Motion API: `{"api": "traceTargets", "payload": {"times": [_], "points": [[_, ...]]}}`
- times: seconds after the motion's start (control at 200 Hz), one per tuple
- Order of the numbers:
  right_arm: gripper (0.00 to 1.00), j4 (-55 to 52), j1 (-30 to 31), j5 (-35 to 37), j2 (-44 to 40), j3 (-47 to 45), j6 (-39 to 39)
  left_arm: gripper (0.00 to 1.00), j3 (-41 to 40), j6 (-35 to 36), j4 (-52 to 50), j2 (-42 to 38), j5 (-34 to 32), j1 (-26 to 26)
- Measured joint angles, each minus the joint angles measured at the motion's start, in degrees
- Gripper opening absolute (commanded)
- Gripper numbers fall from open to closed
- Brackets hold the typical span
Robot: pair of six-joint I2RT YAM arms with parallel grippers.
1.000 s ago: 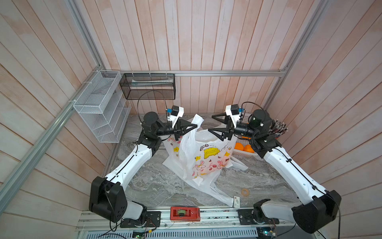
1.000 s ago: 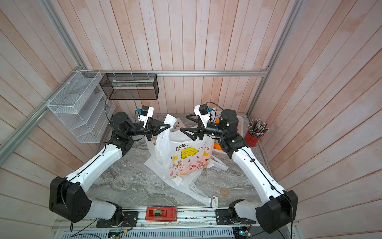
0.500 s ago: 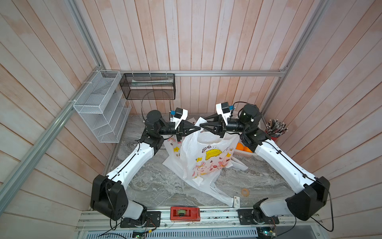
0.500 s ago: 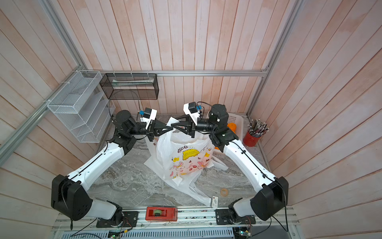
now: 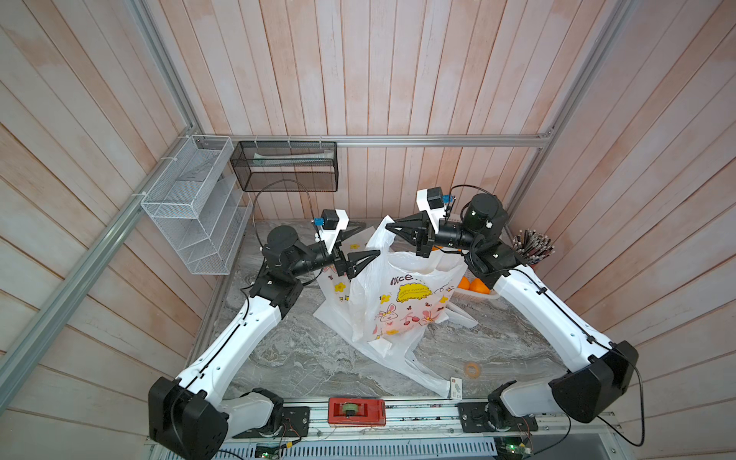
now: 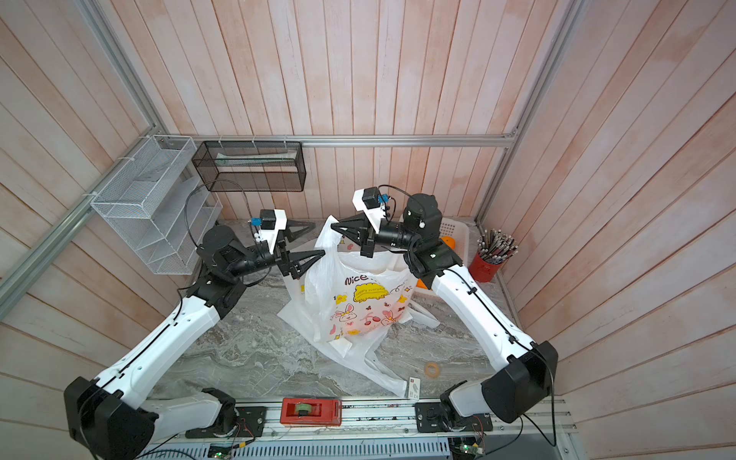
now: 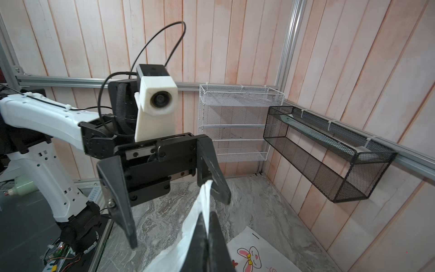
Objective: Place the oranges into plastic bags & tie knots
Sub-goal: Adjust the plastic bag.
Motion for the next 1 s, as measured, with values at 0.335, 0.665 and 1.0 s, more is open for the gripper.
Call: {"api": "traceTargets", "payload": {"times": [0.335, 0.665, 1.0], "points": [[0.00, -2.05, 1.11, 4.63, 1.99, 1.99, -0.37, 0.84, -0.59, 0.17, -5.51, 0.87, -19.50, -8.87], [0.00, -2.64, 1.11, 7.85, 2.10, 2.89, -0.33, 0.46, -0.87, 1.75, -6.71, 1.79, -28.76, -13.46], [0.00, -3.82, 1.11, 9.27, 2.82, 4.59, 0.31, 0.14, -3.43, 1.75, -6.67, 3.52, -31.30, -13.62]]}}
